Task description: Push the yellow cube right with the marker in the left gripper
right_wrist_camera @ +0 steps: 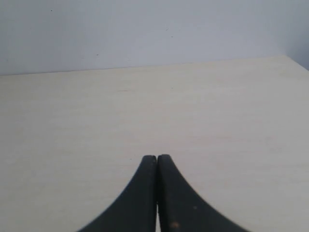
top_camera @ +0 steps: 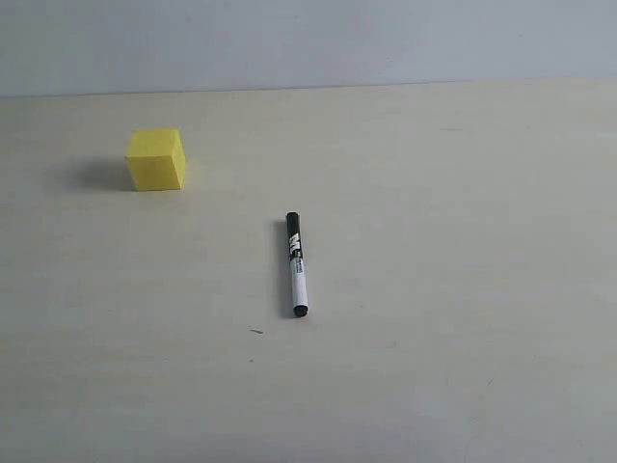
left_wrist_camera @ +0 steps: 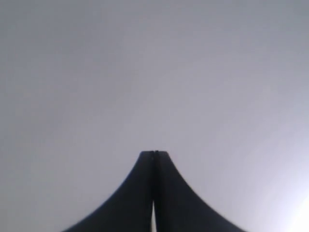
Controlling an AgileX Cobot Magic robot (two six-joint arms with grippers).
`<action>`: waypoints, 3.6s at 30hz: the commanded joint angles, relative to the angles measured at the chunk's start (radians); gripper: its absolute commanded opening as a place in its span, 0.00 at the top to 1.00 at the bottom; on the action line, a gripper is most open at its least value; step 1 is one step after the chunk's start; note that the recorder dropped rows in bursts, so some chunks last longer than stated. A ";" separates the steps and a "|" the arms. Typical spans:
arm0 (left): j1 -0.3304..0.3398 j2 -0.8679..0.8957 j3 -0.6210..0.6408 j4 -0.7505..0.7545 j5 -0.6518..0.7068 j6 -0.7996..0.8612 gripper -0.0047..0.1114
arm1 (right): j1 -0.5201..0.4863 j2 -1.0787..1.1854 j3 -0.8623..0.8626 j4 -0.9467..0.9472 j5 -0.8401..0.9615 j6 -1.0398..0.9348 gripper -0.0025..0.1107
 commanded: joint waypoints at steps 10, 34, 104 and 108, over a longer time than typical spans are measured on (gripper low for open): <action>0.002 0.541 -0.634 0.848 -0.117 -0.401 0.96 | -0.004 -0.005 0.004 -0.001 -0.004 -0.004 0.98; -0.020 1.221 -0.675 1.137 -0.673 -0.485 0.96 | -0.004 -0.005 0.004 -0.001 -0.004 -0.004 0.98; -0.749 2.182 -1.637 -0.116 1.479 0.247 0.60 | -0.004 -0.005 0.004 -0.001 -0.004 -0.004 0.98; -0.749 2.194 -1.649 -0.082 1.474 0.247 0.57 | -0.004 -0.005 0.004 -0.001 -0.004 -0.004 0.98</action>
